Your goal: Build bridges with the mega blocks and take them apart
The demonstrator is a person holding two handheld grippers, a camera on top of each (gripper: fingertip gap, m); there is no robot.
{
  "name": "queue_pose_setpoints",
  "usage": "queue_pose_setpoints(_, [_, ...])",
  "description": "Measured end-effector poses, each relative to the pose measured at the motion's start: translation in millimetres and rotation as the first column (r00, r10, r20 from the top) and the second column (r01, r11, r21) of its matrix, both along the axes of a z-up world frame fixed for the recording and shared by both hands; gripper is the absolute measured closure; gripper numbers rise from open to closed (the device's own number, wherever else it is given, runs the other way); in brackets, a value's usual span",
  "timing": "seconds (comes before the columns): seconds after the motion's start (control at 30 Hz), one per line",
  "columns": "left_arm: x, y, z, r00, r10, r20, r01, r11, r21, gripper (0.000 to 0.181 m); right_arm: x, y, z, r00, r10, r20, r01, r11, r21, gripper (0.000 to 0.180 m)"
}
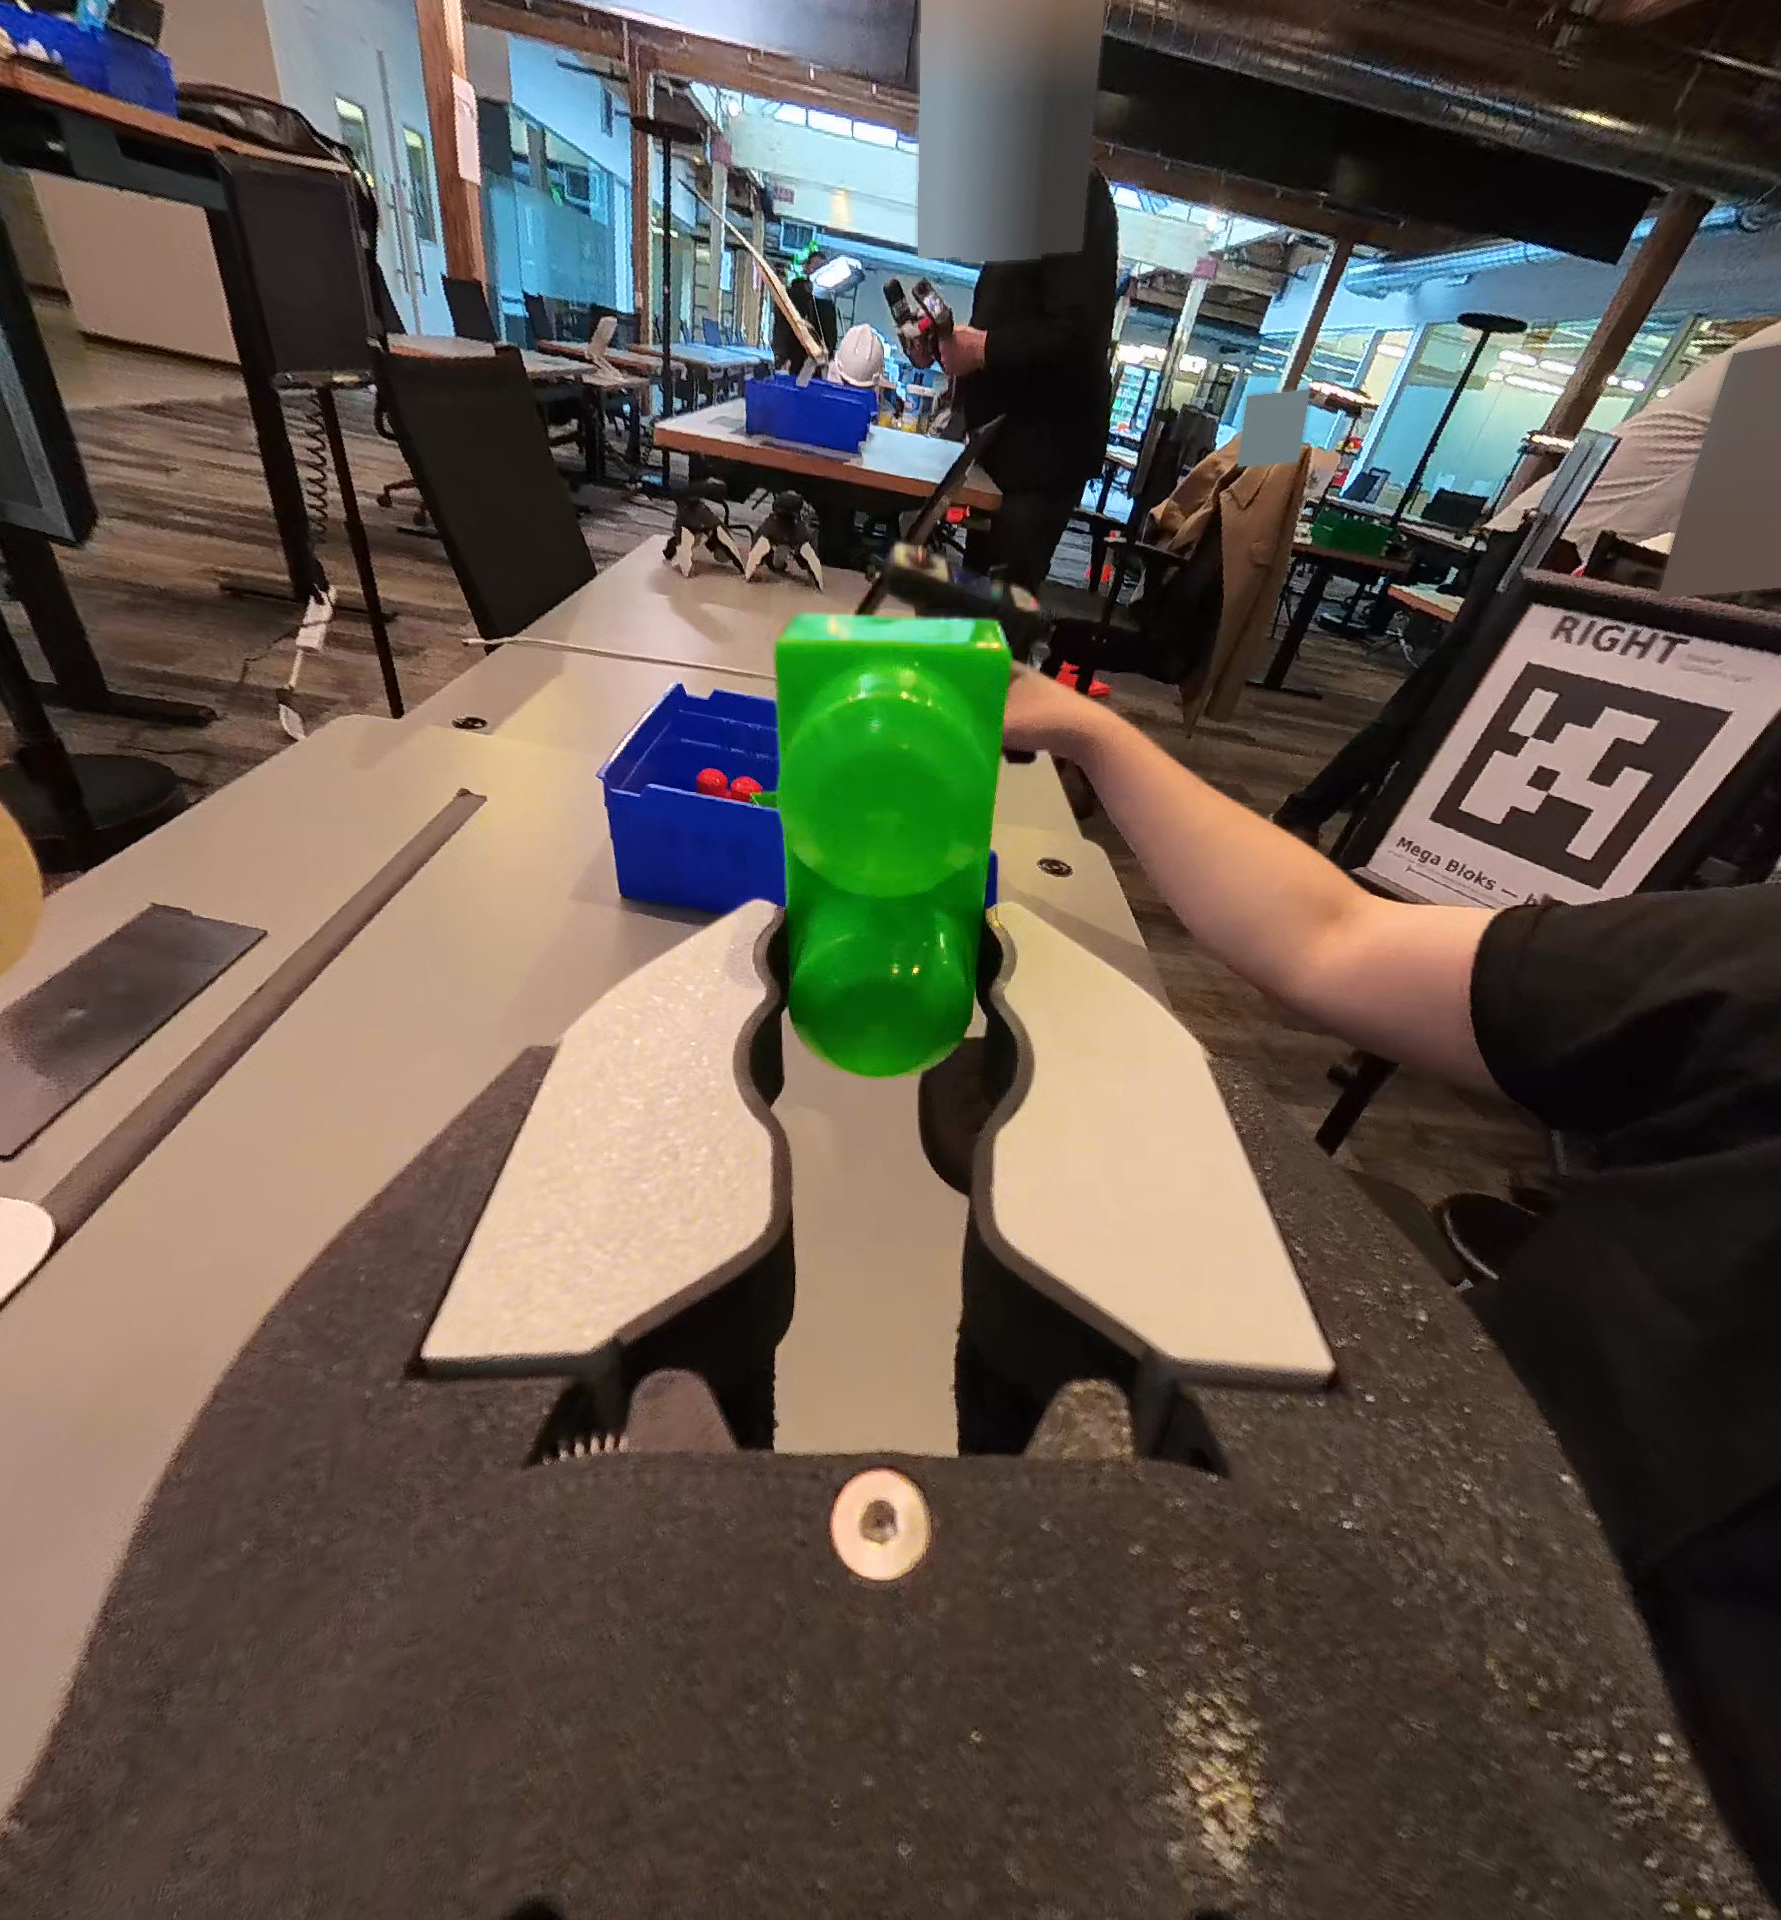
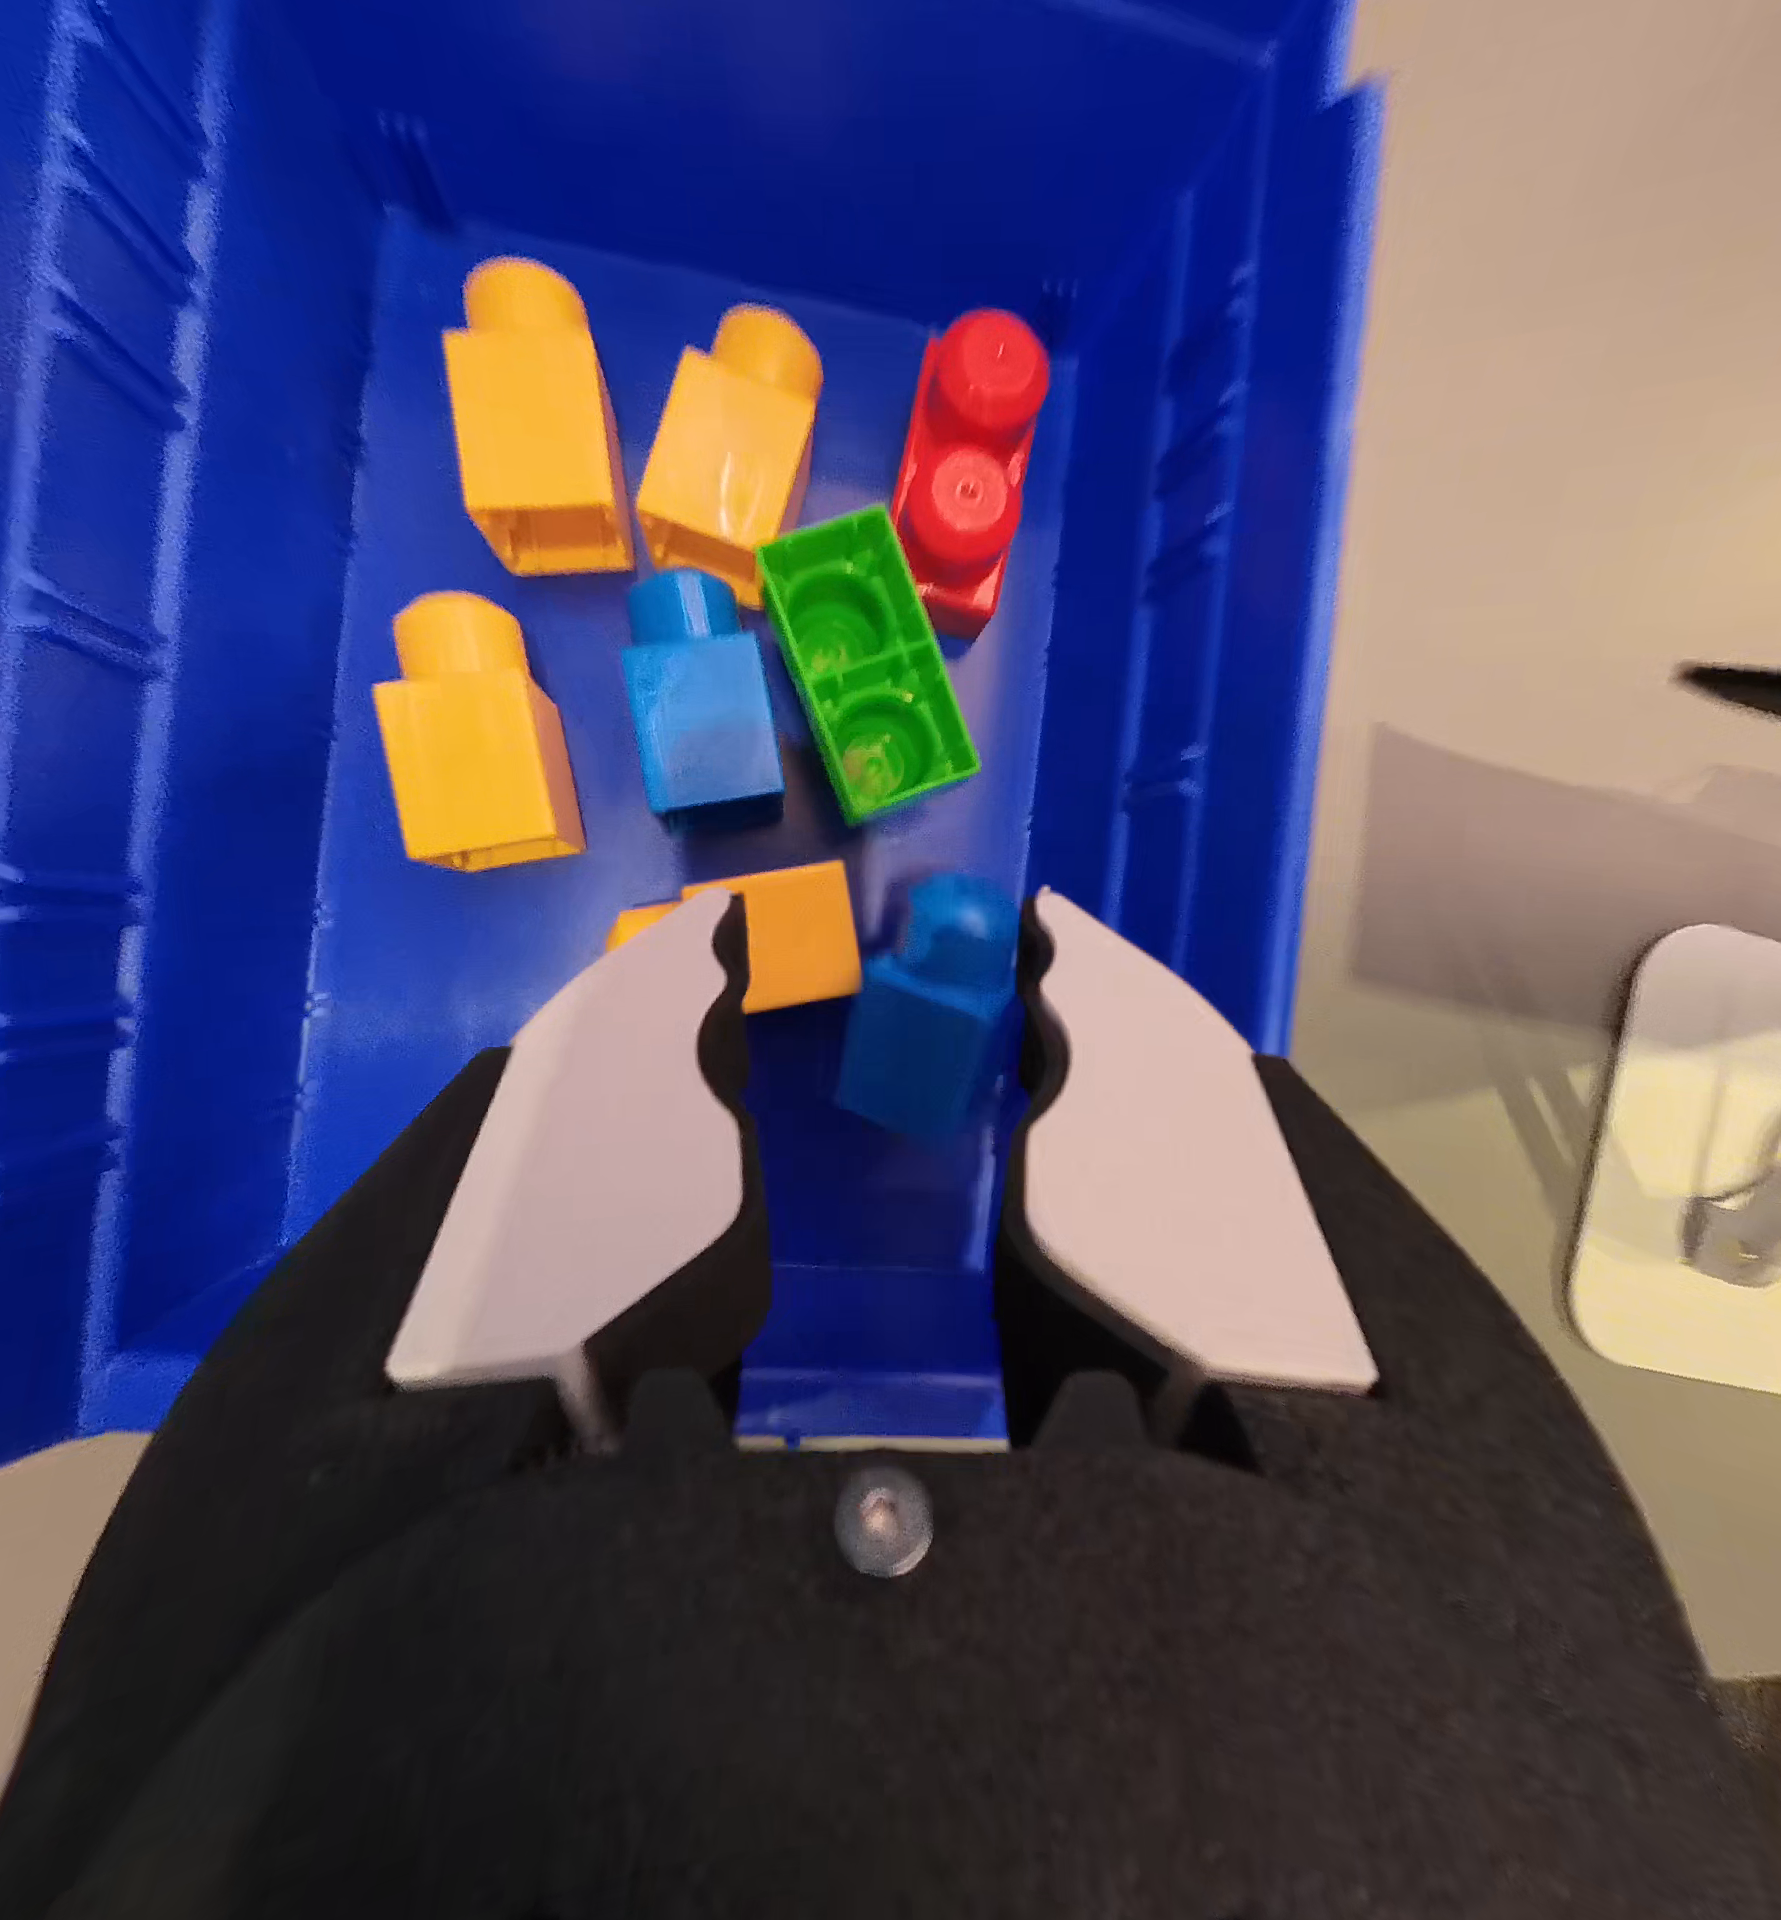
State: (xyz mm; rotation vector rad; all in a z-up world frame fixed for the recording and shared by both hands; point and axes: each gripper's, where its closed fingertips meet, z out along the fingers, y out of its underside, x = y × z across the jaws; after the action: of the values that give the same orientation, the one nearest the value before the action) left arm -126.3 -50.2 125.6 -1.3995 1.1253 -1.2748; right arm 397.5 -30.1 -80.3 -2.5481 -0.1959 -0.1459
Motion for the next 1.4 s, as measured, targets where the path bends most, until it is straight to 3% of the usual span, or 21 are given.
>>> queue_pose_setpoints(0.03, [5.0,-0.1,-3.6,1.0,-0.007,-0.01,0.007,1.0,-0.009,0.147,-2.2,1.3,12.7,1.0,-0.001,0.018,0.0,0.999,0.034,0.127])
queue_pose_setpoints(0.13, [24.6,-2.7,-18.0,0.998,-0.041,-0.05,0.039,0.998,-0.039,0.147,-48.4,12.7,69.0,0.995,0.097,-0.003,-0.093,0.969,0.229,0.124])
queue_pose_setpoints(0.23, [48.1,-8.5,-38.4,0.99,-0.079,-0.118,0.072,0.996,-0.06,0.147,-154.3,16.0,129.6,0.923,0.38,-0.065,-0.319,0.846,0.427,0.123])
queue_pose_setpoints(0.3, [61.0,-13.4,-51.7,0.981,-0.1,-0.168,0.09,0.994,-0.064,0.147,-246.2,-0.5,158.4,0.751,0.648,-0.125,-0.51,0.69,0.514,0.122])
queue_pose_setpoints(0.37, [70.4,-20.6,-60.8,0.971,-0.13,-0.201,0.118,0.991,-0.068,0.147,-320.9,-22.2,175.5,0.55,0.819,-0.165,-0.629,0.536,0.563,0.122])
queue_pose_setpoints(0.43, [76.2,-25.7,-66.5,0.963,-0.145,-0.226,0.133,0.989,-0.067,0.147,-372.6,-36.6,182.9,0.402,0.899,-0.176,-0.694,0.424,0.582,0.122])
queue_pose_setpoints(0.5, [79.1,-29.5,-69.8,0.958,-0.155,-0.243,0.145,0.988,-0.062,0.147,-406.3,-43.4,179.8,0.317,0.931,-0.184,-0.747,0.364,0.557,0.12])
queue_pose_setpoints(0.63, [80.8,-33.7,-76.2,0.945,-0.168,-0.281,0.159,0.986,-0.055,0.147,-436.2,-39.4,161.9,0.292,0.945,-0.147,-0.83,0.327,0.451,0.118])
queue_pose_setpoints(0.8, [81.9,-37.3,-80.2,0.934,-0.187,-0.303,0.178,0.982,-0.057,0.147,-445.2,-43.6,148.6,0.252,0.946,-0.202,-0.869,0.313,0.383,0.135])
queue_pose_setpoints(0.97, [85.6,-50.1,-78.5,0.926,-0.263,-0.271,0.242,0.964,-0.11,0.145,-441.3,-55.4,150.5,0.197,0.943,-0.268,-0.86,0.298,0.415,0.143])
queue_pose_setpoints(1.1, [83.8,-42.1,-74.3,0.942,-0.213,-0.261,0.197,0.977,-0.086,0.134,-391.9,-53.0,169.4,0.292,0.935,-0.202,-0.812,0.354,0.464,0.143])
queue_pose_setpoints(1.13, [80.9,-39.4,-73.6,0.943,-0.198,-0.267,0.186,0.98,-0.072,0.135,-364.8,-43.6,176.9,0.369,0.915,-0.163,-0.777,0.399,0.486,0.143])
queue_pose_setpoints(1.17, [77.8,-37.0,-72.2,0.945,-0.187,-0.268,0.176,0.982,-0.062,0.136,-328.3,-26.5,180.9,0.497,0.86,-0.115,-0.723,0.483,0.494,0.143])
queue_pose_setpoints(1.23, [72.8,-32.0,-67.8,0.952,-0.162,-0.26,0.154,0.987,-0.053,0.137,-236.8,11.9,174.7,0.76,0.649,-0.047,-0.553,0.683,0.477,0.143])
queue_pose_setpoints(1.27, [71.3,-30.7,-65.2,0.955,-0.159,-0.249,0.15,0.987,-0.053,0.139,-190.8,27.0,164.0,0.849,0.525,-0.055,-0.447,0.77,0.455,0.143])
queue_pose_setpoints(1.33, [69.6,-31.0,-62.7,0.957,-0.167,-0.239,0.157,0.986,-0.06,0.141,-123.9,49.6,133.4,0.921,0.346,-0.177,-0.249,0.875,0.416,0.143])
queue_pose_setpoints(1.4, [68.8,-29.6,-65.6,0.953,-0.16,-0.257,0.149,0.987,-0.06,0.14,-88.7,65.4,93.5,0.917,0.242,-0.316,-0.125,0.929,0.349,0.143])
